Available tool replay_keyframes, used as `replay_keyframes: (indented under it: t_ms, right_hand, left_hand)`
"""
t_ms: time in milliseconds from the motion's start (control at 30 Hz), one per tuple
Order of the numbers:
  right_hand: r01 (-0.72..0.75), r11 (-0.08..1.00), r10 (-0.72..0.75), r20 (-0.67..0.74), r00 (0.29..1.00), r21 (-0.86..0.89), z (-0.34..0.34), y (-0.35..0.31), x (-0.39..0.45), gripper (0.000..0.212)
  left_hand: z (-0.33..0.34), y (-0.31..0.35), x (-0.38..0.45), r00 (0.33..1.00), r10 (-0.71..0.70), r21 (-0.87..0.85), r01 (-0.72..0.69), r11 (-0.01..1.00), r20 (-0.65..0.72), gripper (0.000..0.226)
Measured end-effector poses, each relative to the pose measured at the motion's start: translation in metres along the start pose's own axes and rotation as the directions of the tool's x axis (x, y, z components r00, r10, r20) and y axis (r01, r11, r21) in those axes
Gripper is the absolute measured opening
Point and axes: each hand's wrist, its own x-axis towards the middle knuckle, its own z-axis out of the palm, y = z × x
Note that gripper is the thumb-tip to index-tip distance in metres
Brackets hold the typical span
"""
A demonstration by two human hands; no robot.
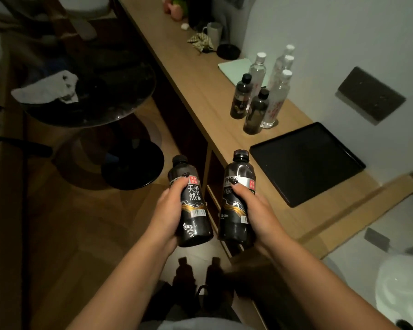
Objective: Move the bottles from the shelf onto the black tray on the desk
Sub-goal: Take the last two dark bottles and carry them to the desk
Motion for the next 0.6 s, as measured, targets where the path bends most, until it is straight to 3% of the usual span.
replay_keyframes:
  t_ms: [300,433,600]
  right_hand:
    - [0.119,0.993,-0.118,-0.25,0.961,-0.012,0.014,-0.061,0.089,0.03]
    - [0.111,0.994,-0.111,-0.376,0.92,-0.022,0.029,-0.074,0.134,0.051]
    - [0.139,0.99,-0.112,-0.514,0.85,0.013,0.039,-0.087,0.182,0.046]
  left_hand:
    - [0.039,0.083,0.097,0.984,0.07,0.317,-0.119,0.941,0.162,0.025]
    - [0.048,0.119,0.153,0.96,0.1,0.428,-0.209,0.879,0.263,0.036]
    - [0.06,0.159,0.215,0.926,0.097,0.574,-0.307,0.759,0.366,0.053]
